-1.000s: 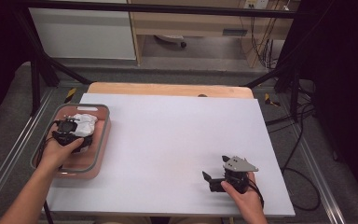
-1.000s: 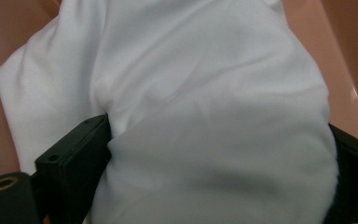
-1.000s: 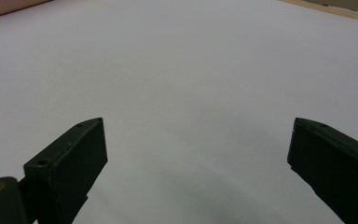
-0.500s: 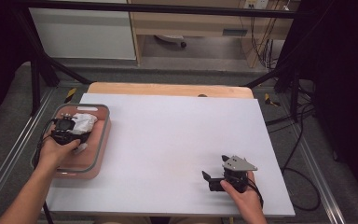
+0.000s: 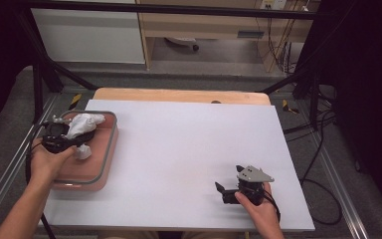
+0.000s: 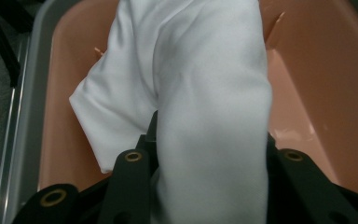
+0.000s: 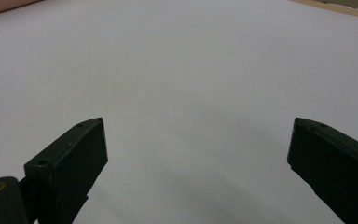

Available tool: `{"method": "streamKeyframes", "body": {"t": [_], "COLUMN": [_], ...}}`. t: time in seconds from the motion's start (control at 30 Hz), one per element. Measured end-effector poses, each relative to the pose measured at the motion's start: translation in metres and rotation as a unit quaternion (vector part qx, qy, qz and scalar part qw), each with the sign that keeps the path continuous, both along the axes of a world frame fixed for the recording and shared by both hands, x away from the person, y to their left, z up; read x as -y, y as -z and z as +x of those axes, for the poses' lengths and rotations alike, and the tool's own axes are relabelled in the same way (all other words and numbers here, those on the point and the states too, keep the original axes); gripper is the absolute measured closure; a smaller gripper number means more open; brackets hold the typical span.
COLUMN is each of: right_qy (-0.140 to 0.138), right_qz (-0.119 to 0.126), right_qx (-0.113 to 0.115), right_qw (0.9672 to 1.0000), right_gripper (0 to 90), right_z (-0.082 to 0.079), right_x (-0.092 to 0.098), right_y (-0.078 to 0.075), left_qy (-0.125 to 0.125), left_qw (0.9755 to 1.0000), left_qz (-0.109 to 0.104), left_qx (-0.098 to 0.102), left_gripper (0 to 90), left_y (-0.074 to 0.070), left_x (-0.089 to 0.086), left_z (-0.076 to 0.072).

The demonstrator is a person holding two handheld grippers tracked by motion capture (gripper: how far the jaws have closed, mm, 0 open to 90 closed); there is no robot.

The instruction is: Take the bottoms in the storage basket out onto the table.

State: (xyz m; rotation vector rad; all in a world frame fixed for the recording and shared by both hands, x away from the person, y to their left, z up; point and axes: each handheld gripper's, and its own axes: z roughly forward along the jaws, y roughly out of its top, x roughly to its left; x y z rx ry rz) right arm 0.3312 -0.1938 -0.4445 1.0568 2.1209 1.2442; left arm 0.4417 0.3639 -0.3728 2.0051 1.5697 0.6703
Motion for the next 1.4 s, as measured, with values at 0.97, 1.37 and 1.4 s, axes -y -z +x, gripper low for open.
{"method": "streamKeyframes", "body": {"t": [0.97, 1.37, 1.4], "right_qy": [0.001, -0.003, -0.004], "right_qz": [0.019, 0.016, 0.016], "right_qx": [0.015, 0.014, 0.012], "right_qw": [0.9997, 0.9998, 0.9998], "right_gripper": [4.9, 4.8, 4.7], "right_z": [-0.003, -0.001, -0.001], "right_x": [0.004, 0.002, 0.002], "right_y": [-0.003, -0.002, -0.002], "left_qy": [0.028, 0.046, 0.047], "left_qw": [0.9950, 0.9941, 0.9940], "left_qz": [-0.069, -0.069, -0.069], "left_qx": [0.066, 0.070, 0.070], "left_gripper": [61.9, 61.8, 61.8], "left_y": [-0.084, -0.099, -0.100], "left_x": [0.023, 0.037, 0.039], "left_z": [0.001, 0.011, 0.012]}}
